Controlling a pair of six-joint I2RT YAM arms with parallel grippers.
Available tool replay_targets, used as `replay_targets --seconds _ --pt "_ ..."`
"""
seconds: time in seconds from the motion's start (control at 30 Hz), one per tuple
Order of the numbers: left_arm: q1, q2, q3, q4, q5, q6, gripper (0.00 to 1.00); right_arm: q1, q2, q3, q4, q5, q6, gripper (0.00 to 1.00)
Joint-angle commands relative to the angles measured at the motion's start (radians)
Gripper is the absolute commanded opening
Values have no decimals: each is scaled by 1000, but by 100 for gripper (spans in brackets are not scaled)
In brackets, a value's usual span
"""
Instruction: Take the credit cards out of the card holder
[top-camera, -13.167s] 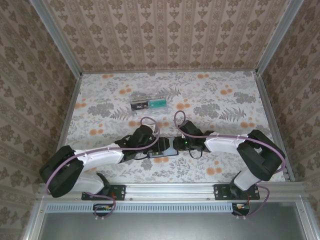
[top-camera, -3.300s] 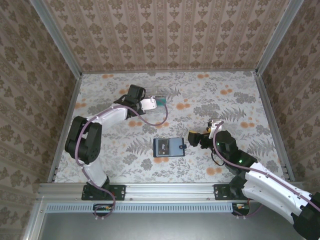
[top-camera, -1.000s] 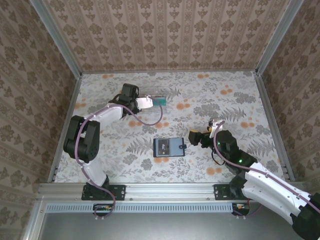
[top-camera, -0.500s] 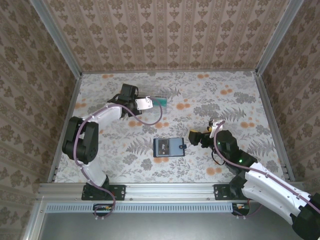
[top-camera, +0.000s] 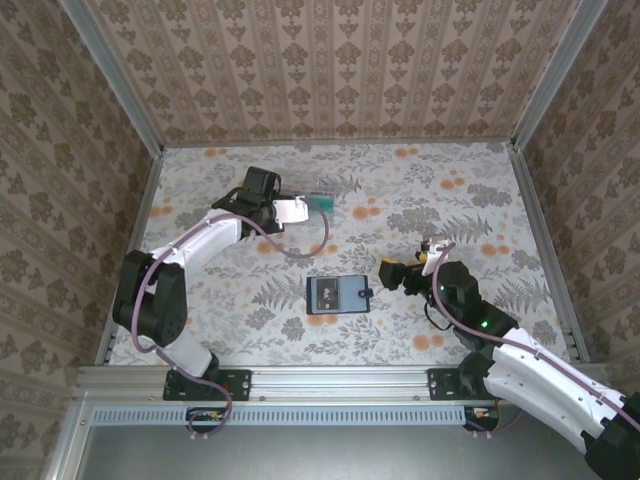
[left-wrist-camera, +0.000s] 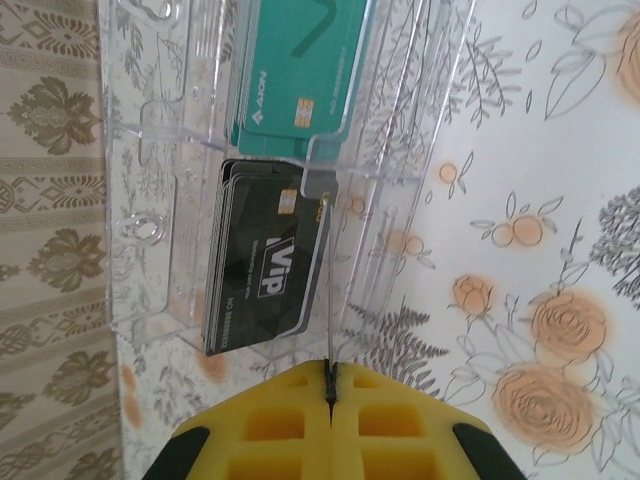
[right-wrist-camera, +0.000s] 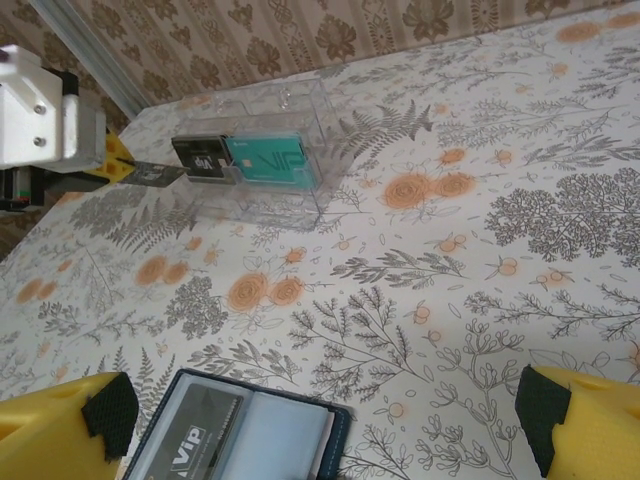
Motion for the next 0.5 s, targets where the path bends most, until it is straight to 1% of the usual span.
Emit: replay_targets --seconds 0.0,0.23,0.47 --pt "-9 20 65 -55 -68 81 0 -6 -22 -15 -9 -7 15 100" --pt "-7 111 125 -13 -122 186 0 -8 -19 -18 -6 -4 15 100" --pt "-11 178 156 14 -146 223 0 -12 -1 -18 2 -6 15 100"
